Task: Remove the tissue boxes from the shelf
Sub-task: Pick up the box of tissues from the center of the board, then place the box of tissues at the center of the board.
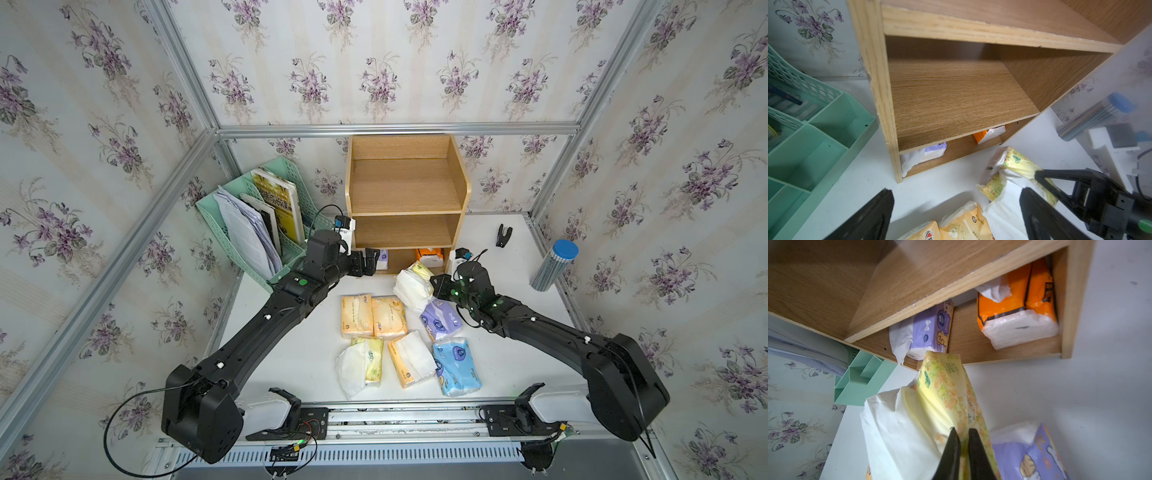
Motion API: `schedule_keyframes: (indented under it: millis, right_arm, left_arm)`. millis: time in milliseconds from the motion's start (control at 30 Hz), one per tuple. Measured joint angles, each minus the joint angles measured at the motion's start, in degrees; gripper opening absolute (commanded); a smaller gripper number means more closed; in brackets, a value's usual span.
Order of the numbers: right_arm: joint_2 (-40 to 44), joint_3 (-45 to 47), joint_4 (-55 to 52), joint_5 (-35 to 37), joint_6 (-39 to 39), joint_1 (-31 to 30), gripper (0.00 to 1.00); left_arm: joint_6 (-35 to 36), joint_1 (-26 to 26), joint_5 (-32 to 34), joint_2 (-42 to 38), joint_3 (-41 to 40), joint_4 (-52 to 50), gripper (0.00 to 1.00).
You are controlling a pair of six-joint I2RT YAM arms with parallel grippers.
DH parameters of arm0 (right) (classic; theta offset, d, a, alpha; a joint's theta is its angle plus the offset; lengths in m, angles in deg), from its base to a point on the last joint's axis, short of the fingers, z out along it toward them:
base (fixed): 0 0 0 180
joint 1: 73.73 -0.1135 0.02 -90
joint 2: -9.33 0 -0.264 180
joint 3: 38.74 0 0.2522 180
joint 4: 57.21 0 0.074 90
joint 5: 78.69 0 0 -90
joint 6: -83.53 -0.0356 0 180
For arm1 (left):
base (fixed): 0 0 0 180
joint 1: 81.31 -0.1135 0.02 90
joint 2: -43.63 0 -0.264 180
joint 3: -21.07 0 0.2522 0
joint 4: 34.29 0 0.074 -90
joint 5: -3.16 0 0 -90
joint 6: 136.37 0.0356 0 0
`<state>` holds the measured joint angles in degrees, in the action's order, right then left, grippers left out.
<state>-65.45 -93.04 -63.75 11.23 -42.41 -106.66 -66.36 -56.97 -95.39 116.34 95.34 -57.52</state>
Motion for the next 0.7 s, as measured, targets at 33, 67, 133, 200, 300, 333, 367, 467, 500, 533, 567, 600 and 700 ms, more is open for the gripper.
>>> schedule_keyframes:
  millis: [33,67,133,200,300,333,367,467,500,533,567,600,700]
  right_arm:
    - [1.97,0.63,-1.62,0.92,0.0,0.28,0.03]
    - [3.89,1.36,-2.84,1.49,0.09,0.59,0.03]
    - [9.05,3.48,-6.01,2.4,0.15,2.03,0.03]
    - [14.21,5.6,-9.01,3.8,0.15,4.17,0.04]
    - [21.18,7.96,-14.19,6.05,0.13,7.52,0.04]
    - [23.26,8.59,-16.11,6.25,0.15,9.35,0.05]
    - [24.55,8.98,-17.51,6.27,0.17,10.93,0.05]
    - [26.34,10.27,-20.83,7.19,1.29,17.03,0.05]
    - [25.92,10.84,-21.62,7.04,1.66,18.75,0.05]
    - [25.22,11.54,-21.84,6.56,1.99,19.93,0.05]
    - [24.41,12.2,-21.86,6.23,2.4,20.61,0.04]
    - [23.17,13.09,-21.79,5.64,2.97,21.16,0.04]
    - [19.82,15.82,-20.02,3.15,3.13,21.38,0.05]
  left_arm:
    - [0.0,0.0,0.22,-0.26,-0.22,0.0,0.99]
    - [-0.02,-0.04,0.39,-0.5,-0.44,-0.02,0.99]
    - [-0.13,-0.04,0.83,-1.03,-0.94,-0.07,0.99]
    - [-0.2,-0.04,0.9,-1.55,-1.44,-0.11,0.99]
    - [-0.5,-0.04,1.09,-2.23,-2.05,-0.15,0.99]
    - [-0.63,-0.04,1.09,-2.34,-2.19,-0.15,0.99]
    - [-0.66,-0.04,1.07,-2.38,-2.27,-0.13,0.99]
    - [-1.05,-0.04,0.98,-2.32,-2.36,-0.11,0.99]
    - [-1.05,-0.04,0.79,-2.23,-2.36,-0.11,0.99]
    - [-1.05,-0.02,0.76,-2.12,-2.36,-0.09,0.99]
    - [-1.05,-0.02,0.68,-2.01,-2.36,-0.11,0.99]
    - [-1.03,-0.02,0.63,-1.92,-2.36,-0.11,0.99]
    - [-1.01,-0.02,0.61,-1.92,-2.43,-0.07,0.99]
